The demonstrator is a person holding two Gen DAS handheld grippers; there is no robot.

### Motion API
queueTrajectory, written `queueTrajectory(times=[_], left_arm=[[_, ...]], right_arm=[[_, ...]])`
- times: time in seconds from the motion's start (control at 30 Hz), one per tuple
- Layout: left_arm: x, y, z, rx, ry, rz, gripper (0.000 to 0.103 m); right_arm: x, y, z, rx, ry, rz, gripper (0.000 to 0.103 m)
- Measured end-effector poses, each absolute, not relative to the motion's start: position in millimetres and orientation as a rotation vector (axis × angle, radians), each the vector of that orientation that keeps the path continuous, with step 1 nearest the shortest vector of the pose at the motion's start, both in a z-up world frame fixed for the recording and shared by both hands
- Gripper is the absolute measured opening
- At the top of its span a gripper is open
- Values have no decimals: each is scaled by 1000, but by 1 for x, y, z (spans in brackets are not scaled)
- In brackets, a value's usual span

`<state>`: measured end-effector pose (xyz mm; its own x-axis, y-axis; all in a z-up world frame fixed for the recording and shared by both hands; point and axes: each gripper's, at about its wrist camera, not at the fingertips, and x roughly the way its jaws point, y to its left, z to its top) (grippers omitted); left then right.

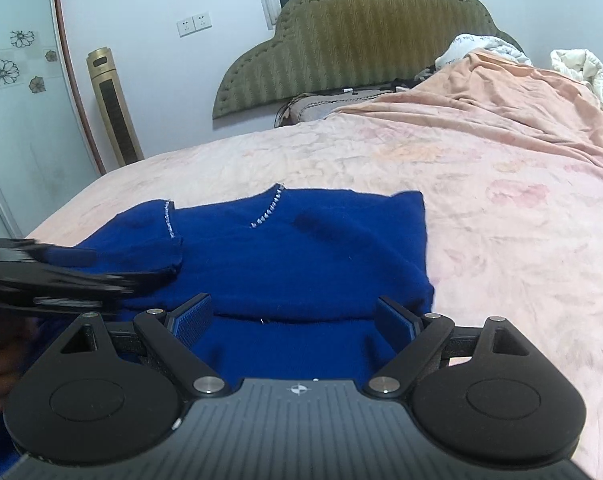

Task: Fold small clothes
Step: 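Fold the held sleeve across the sweater body and open the left gripper, then grasp the beaded neckline edge with the right gripper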

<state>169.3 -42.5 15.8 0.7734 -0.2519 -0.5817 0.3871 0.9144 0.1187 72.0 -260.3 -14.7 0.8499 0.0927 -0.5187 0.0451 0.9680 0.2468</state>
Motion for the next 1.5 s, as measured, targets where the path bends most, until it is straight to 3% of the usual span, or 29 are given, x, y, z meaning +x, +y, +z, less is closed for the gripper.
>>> queueTrajectory(times=[0.2,0.4,0.53,0.7,0.77,0.87,0.97,1.03,1.1,1.5], left_arm=[[180,57,20,102,614,-87,91],[196,134,12,-10,679,101,91],[213,171,6,-166,732,117,91],[238,192,-4,-364,807,91,90],[247,196,-9,-418,817,88,90],[254,202,-16,-493,821,106,89],[257,207,-16,-530,812,127,63],[265,208,-17,-550,826,122,28],[271,209,-19,-574,854,101,9],[270,152,49,-336,673,94,3]], right_arm=[[100,-247,-5,324,553,200,89],[164,-226,-14,480,643,360,79],[209,-215,-28,569,717,376,62],[235,-195,-44,549,735,376,51],[236,-189,-43,501,723,376,25],[235,-188,-43,495,739,375,10],[231,-190,-40,492,705,361,7],[228,-193,-38,501,680,361,6],[225,-193,-33,483,660,358,6],[203,-212,5,383,509,282,5]])
